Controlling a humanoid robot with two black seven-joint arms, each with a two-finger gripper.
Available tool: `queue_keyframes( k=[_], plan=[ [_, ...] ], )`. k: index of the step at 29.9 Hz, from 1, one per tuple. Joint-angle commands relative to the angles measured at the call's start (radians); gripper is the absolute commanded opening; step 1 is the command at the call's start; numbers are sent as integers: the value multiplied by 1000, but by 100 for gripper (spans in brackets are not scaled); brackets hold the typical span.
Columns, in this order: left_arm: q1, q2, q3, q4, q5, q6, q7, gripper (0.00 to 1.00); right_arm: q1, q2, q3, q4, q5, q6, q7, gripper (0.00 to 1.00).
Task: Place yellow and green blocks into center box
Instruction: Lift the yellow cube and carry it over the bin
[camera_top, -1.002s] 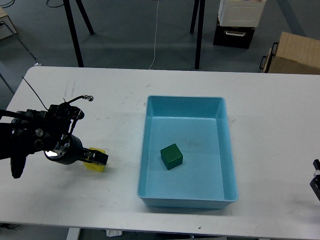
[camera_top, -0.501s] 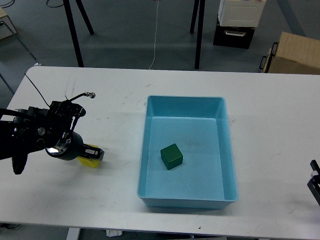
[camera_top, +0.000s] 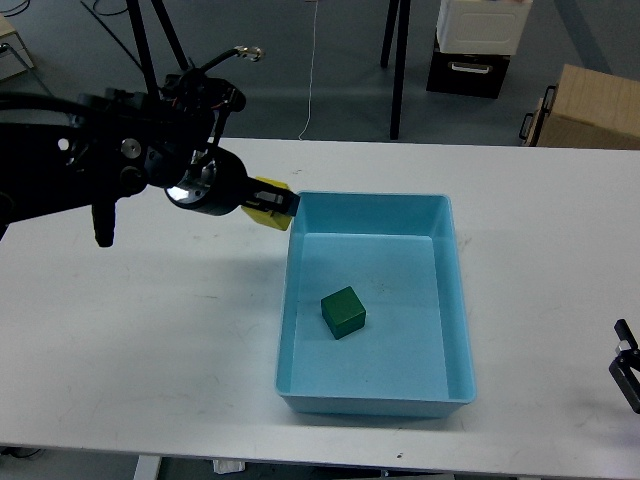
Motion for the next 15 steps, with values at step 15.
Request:
queue_keyframes(
  k=[15],
  plan=[
    [39,-297,151,98,-17,0,-2,0,-3,0,12,-22,0,0,0,100]
  ],
)
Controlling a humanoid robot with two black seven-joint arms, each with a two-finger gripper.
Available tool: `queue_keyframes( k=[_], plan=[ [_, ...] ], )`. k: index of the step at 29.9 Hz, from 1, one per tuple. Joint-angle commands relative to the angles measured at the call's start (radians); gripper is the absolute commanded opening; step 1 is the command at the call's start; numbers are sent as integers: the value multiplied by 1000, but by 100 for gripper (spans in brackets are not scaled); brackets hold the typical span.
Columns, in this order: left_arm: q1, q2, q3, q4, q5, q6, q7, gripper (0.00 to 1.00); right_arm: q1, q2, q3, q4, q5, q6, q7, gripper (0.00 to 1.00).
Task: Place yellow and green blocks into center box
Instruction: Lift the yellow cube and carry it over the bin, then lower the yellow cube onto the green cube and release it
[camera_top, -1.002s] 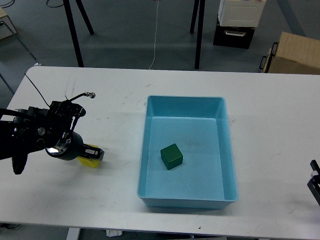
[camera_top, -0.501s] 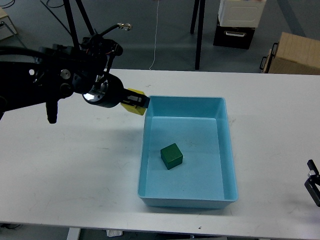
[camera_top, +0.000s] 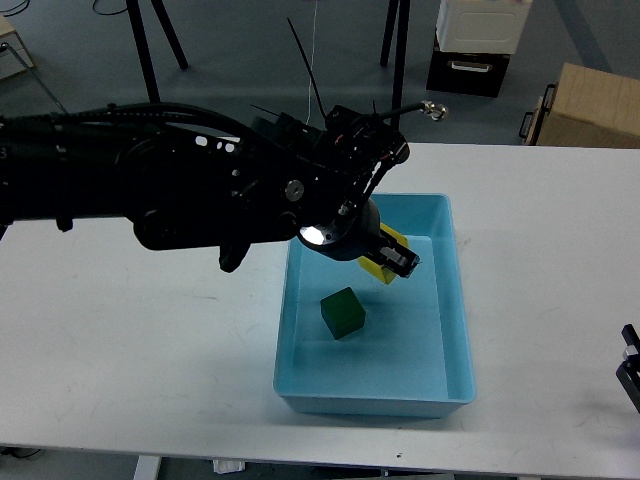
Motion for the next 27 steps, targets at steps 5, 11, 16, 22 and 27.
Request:
queue_keyframes(
  k=[5,11,16,22,27],
  plan=[
    [64,-24,52,46,2,0,1,3,1,-1,4,-3,-1,0,0,100],
    [93,-13,53,54,2,0,-9,26,1,-1,4,-11,-1,0,0,100],
    [98,-12,52,54,-1,0,-34,64,0,-4,4,-9,1,0,-1,100],
    [98,-13,53,57,0,0,-37,74,-3,-4,1,-9,1,0,-1,100],
    [98,-10,53,60,0,0,-45,75,-7,-4,1,-9,1,0,-1,100]
  ],
)
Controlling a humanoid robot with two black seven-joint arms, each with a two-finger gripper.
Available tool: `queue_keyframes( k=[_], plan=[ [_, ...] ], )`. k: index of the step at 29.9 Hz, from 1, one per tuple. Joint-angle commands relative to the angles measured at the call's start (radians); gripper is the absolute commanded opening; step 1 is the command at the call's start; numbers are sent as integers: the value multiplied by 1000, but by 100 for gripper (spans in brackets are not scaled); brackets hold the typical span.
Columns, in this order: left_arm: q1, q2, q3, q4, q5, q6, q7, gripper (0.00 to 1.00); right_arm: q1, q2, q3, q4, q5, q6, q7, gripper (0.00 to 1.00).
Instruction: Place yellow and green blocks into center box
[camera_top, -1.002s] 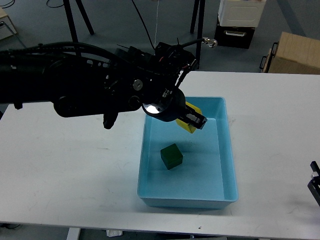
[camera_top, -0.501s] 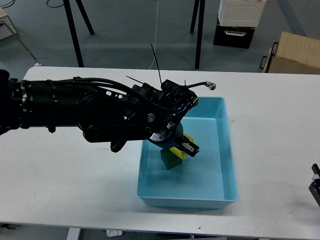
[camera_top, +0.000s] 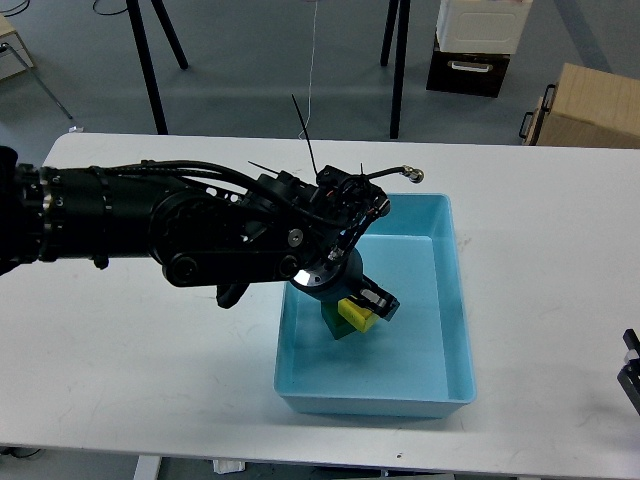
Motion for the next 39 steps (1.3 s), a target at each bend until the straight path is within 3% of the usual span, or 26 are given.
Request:
queue_keyframes(
  k=[1,11,15,18,21,29,32,35,39],
  plan=[
    [0,3,0,7,0,0,-7,75,-1,-1,0,0,0,0,0,100],
    [-29,95,-21,39,-4,0,-16,79,1,-2,-14,0,-2,0,0,100],
    [-55,184,-120,33,-41,0,-55,81,7,-5,-14,2,-2,0,0,100],
    [-28,262,-304,33,-97,0,-100,89,10,-6,-14,0,-2,0,0,100],
    [93,304,-533,35,-157,0,-136,95,18,-6,-14,0,-2,0,0,100],
    [323,374,-981,28,-306,0,-153,97,65,-6,-14,0,-2,0,0,100],
    [454,374,-1237,19,-357,0,-182,97,91,-6,-14,-1,-3,0,0,100],
    [616,359,-1499,-25,-357,0,-180,97,125,-6,-17,-6,-18,0,0,100],
    [849,345,-1722,-120,-355,0,-171,97,163,-6,-22,-5,-46,0,0,100]
  ],
)
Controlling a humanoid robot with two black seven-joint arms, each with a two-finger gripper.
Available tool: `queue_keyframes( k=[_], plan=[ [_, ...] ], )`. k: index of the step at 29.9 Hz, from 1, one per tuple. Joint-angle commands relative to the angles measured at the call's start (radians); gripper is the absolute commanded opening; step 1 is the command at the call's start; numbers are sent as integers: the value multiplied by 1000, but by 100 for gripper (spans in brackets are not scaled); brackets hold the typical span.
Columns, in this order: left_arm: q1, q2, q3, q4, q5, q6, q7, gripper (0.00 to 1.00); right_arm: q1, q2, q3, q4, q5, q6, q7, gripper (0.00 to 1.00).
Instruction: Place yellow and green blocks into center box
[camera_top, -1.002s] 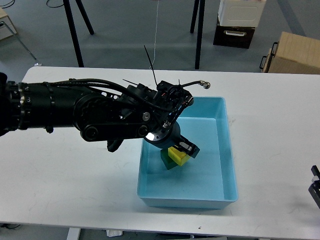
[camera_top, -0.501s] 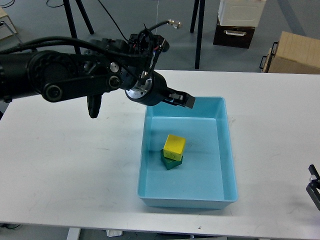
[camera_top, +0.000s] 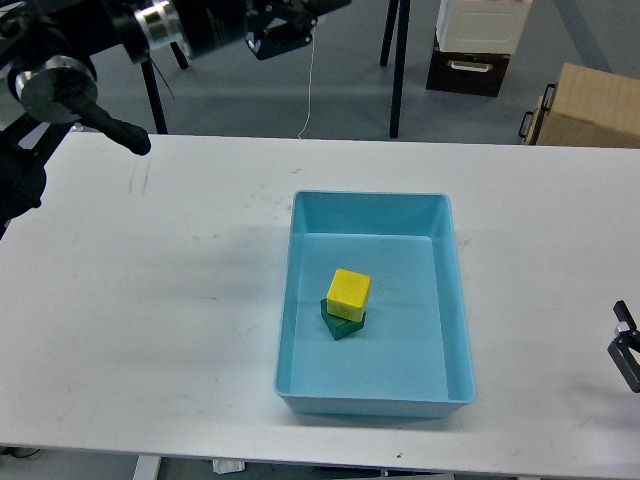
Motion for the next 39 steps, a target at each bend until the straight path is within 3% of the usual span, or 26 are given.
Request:
queue_keyframes(
  k=[1,5,7,11,15,24,39],
  plan=[
    [239,-28,-234,-85,0,0,8,97,34,2,-12,3,-18,0,1,100],
    [529,-178,-522,-188,-3,0,8,97,40,11,-28,4,-21,0,1,100],
    [652,-238,-590,-248,-7,0,3,97,38,14,-31,4,-21,0,1,100],
    [876,-347,-621,-323,-24,0,-21,97,29,29,-42,3,-21,0,7,100],
    [1020,-372,-617,-331,-75,0,-77,97,14,43,-40,10,-19,0,9,100],
    [1281,-372,-589,-436,-168,0,-68,99,9,45,-48,36,-102,0,7,100],
    [1405,-372,-385,-433,-287,0,-78,100,-51,94,-32,83,-99,0,9,100]
  ],
)
